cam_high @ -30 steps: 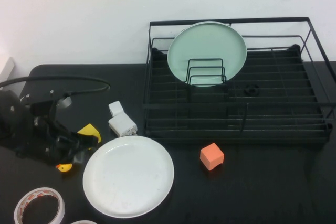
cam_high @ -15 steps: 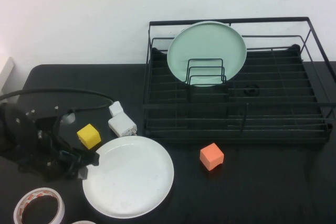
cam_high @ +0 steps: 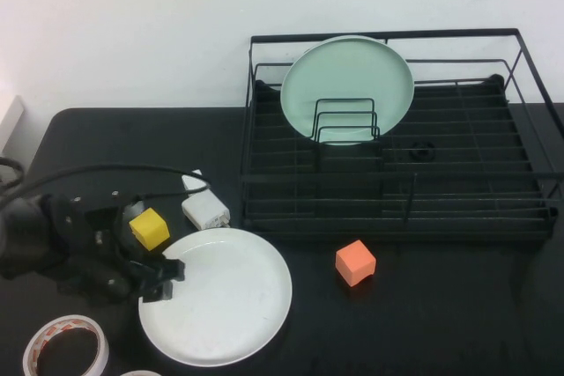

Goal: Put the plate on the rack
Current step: Pick up the plate from the table

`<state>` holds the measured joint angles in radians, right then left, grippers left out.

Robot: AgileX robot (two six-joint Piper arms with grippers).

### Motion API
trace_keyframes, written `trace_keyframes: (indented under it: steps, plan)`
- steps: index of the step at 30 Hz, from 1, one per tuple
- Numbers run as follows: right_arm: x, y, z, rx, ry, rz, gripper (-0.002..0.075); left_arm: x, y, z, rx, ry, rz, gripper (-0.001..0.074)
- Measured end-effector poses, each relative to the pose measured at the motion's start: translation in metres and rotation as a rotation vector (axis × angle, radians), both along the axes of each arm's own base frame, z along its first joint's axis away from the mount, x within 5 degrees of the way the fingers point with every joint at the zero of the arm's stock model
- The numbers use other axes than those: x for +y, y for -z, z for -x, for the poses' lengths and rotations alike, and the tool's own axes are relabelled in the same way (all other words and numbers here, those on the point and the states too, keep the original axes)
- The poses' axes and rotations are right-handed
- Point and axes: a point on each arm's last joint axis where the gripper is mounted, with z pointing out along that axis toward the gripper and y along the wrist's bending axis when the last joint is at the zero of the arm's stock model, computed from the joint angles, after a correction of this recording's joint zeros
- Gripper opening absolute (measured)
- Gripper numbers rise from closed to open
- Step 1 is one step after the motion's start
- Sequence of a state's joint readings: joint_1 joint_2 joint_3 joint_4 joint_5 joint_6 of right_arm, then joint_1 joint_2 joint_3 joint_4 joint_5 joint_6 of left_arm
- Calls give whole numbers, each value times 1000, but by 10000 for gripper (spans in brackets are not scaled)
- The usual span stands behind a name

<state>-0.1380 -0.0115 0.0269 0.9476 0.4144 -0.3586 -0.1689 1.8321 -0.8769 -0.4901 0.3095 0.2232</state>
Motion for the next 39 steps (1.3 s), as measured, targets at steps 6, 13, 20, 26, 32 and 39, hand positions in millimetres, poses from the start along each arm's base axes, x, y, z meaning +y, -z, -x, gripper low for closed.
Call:
trace_keyframes:
  steps: [6, 13, 20, 26, 32, 39]
  plan:
    - [0, 0, 0, 1, -2, 1, 5, -10, 7, -5, -40, 24, -19, 113]
    - [0, 0, 0, 1, -2, 1, 5, -11, 9, -6, -24, 49, -11, 22]
    - [0, 0, 0, 3, -5, 0, 5, -4, 8, -1, 43, 103, 124, 8]
    - [1, 1, 0, 6, -10, 0, 5, 11, 5, 6, 70, 208, 335, 4]
    - [1, 1, 0, 7, -12, 0, 5, 30, -8, 6, 4, 256, 421, 4]
    - [3, 1, 1, 8, -34, -5, 5, 30, -41, 9, -132, 339, 485, 4]
